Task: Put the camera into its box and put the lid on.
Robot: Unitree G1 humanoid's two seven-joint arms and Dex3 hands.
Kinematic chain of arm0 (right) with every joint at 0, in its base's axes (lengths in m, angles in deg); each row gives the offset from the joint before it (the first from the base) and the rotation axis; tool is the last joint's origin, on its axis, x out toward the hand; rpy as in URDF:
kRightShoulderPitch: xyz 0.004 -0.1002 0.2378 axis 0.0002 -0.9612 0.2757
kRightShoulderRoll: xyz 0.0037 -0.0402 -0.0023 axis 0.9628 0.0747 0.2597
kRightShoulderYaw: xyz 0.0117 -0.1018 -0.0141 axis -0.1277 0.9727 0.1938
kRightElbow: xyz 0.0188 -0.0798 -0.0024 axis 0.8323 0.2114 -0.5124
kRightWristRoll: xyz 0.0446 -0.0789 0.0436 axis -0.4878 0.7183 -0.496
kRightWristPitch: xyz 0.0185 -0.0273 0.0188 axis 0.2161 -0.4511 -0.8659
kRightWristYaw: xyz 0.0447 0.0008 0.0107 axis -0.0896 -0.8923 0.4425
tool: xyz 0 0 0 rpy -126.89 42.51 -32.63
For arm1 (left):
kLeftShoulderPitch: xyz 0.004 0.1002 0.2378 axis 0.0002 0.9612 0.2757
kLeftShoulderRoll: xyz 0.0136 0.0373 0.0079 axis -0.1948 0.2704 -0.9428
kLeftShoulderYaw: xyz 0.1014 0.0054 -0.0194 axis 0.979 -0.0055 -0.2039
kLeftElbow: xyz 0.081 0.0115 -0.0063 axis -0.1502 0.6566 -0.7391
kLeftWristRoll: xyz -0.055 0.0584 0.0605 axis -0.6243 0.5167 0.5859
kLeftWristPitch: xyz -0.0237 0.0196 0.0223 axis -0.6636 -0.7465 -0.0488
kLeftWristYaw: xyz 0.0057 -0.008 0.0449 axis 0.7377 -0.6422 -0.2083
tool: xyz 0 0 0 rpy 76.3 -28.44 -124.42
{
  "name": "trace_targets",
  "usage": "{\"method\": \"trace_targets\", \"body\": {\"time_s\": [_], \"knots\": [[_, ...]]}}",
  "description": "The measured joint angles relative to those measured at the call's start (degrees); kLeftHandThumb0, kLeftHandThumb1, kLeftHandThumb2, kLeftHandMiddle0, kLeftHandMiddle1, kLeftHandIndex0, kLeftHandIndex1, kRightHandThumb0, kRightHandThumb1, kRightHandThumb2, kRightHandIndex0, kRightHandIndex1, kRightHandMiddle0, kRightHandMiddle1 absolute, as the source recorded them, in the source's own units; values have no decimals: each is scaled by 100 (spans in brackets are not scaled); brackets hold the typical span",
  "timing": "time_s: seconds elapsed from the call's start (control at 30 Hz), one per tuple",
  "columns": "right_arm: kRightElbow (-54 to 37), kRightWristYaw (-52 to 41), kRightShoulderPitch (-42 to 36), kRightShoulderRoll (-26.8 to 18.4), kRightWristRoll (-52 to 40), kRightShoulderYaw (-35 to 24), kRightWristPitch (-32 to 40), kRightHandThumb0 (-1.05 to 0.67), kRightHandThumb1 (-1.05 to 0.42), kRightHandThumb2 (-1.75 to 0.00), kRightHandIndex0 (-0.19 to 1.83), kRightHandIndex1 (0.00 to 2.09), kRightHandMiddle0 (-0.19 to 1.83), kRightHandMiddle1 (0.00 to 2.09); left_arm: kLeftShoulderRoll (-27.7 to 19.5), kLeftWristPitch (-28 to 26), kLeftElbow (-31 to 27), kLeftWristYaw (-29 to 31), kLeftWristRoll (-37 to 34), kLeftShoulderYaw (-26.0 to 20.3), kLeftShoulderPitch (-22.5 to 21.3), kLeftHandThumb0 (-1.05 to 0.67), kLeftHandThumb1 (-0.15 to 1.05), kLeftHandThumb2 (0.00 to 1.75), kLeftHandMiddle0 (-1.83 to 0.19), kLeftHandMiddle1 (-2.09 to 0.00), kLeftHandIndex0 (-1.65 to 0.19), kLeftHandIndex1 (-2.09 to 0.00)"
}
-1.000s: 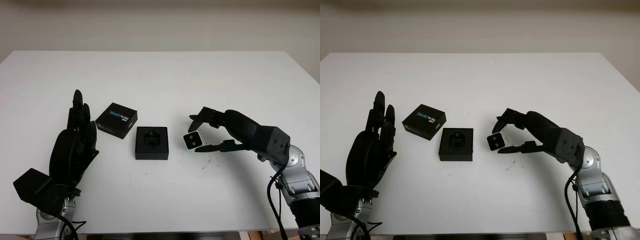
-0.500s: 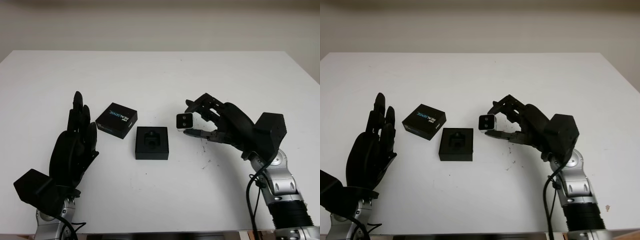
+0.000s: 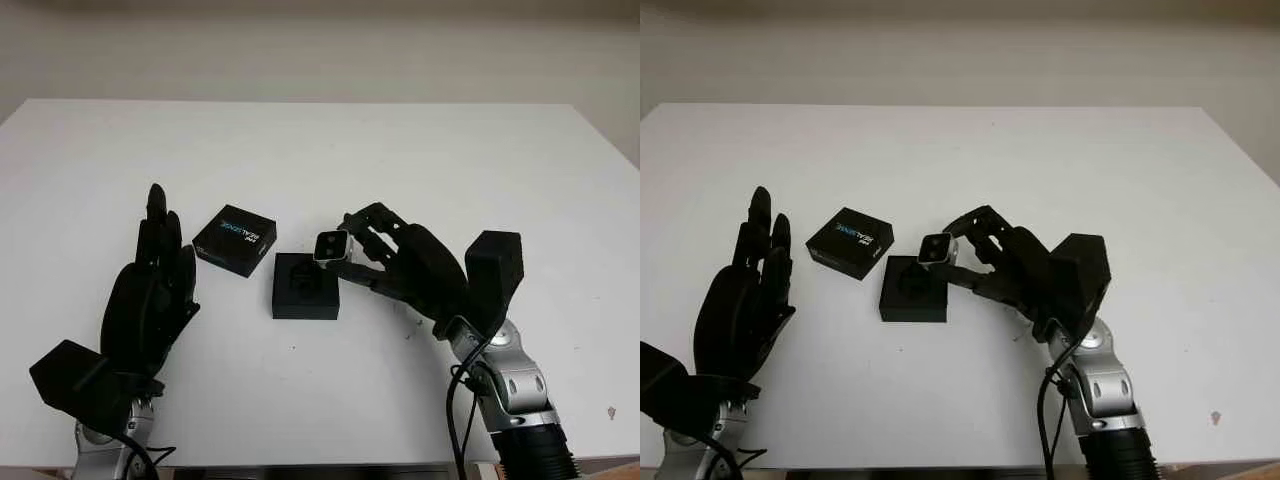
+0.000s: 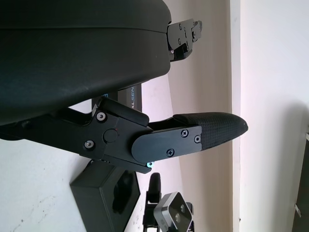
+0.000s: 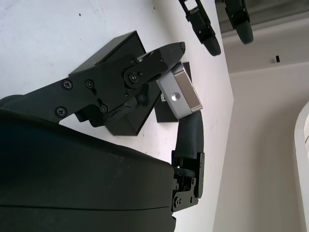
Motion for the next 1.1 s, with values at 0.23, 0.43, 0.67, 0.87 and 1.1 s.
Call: {"method": "trace_targets", "body": {"time_s": [0.23,0.43,0.67,0.87,1.1], "knots": [[252,-41,-25,94,27,36,-41,-38,-105,-8,3,7,12,188,14,-4,-30,-10,29,3,20,-80,105,57,19,0,19,0],[661,-120,42,129,60,28,-144,-36,-105,-7,3,6,11,188,17,-5,-30,-13,30,3,20,-80,105,56,19,0,19,0],[1184,-243,428,180,60,-8,-293,-35,-103,-6,4,7,13,186,20,-10,-29,-30,33,7,19,-80,105,56,19,0,19,0],[1696,-306,724,331,60,-18,-514,-37,-101,-5,6,7,17,182,21,-54,-30,-50,32,7,17,-80,105,55,19,0,19,0],[2069,-429,941,424,109,-10,-789,-39,-100,-5,9,8,21,179,11,-54,-30,-44,33,5,18,-80,105,55,19,0,19,0]]}}
